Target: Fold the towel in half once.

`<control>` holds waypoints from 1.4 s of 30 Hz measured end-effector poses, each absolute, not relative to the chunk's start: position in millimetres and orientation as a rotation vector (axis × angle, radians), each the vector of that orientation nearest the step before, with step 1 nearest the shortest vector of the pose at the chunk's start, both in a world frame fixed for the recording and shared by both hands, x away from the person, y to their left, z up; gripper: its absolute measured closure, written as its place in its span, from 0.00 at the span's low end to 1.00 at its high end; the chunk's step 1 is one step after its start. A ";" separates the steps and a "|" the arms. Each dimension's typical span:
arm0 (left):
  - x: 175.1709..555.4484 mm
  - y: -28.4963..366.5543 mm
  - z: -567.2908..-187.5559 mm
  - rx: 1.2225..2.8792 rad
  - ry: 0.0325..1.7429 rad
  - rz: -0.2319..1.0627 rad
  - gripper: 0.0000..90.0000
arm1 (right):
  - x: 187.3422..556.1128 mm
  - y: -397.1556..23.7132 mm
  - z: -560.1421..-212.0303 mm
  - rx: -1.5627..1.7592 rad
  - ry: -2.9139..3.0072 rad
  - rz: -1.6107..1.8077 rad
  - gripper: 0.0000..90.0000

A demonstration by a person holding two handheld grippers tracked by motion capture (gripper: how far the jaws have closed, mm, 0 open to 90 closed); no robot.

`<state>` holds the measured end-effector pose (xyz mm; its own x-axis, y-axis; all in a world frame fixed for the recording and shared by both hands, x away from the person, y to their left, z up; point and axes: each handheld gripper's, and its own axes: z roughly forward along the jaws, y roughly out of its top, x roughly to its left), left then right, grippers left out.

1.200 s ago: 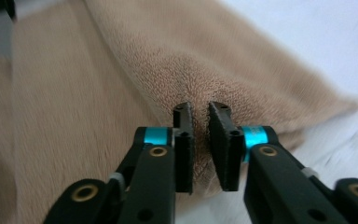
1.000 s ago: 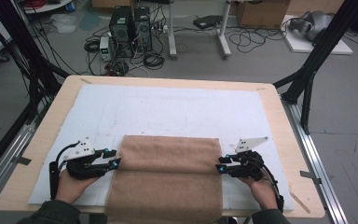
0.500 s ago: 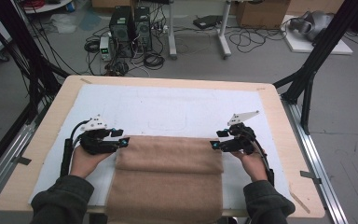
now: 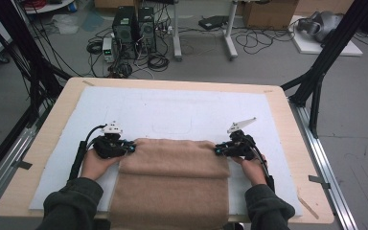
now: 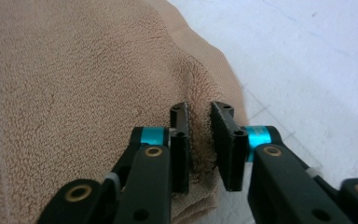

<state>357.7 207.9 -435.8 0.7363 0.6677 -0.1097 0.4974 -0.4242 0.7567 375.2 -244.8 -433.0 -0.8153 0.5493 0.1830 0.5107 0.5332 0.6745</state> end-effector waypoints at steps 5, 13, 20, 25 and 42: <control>354.2 213.9 -425.3 2.024 0.878 0.270 0.91 | 371.4 -247.2 -422.0 0.909 2.661 1.203 0.90; 340.8 220.3 -402.0 1.949 0.838 0.315 0.91 | 357.9 -248.2 -390.5 0.836 2.594 1.280 0.90; 312.4 222.7 -395.1 1.960 0.781 0.343 0.90 | 329.1 -249.3 -372.8 0.727 2.577 1.324 0.90; 291.8 224.9 -394.6 1.934 0.750 0.331 0.90 | 305.9 -249.3 -371.7 0.672 2.574 1.329 0.90; 212.3 236.5 -386.4 1.978 0.654 0.303 0.70 | 232.0 -264.2 -371.8 0.573 2.608 1.383 0.80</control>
<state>212.3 236.5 -386.4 0.8231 0.5644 -0.0637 0.3170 -0.3634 0.8761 232.0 -264.2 -371.8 -0.9186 0.3909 0.0582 0.2674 0.5065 0.8197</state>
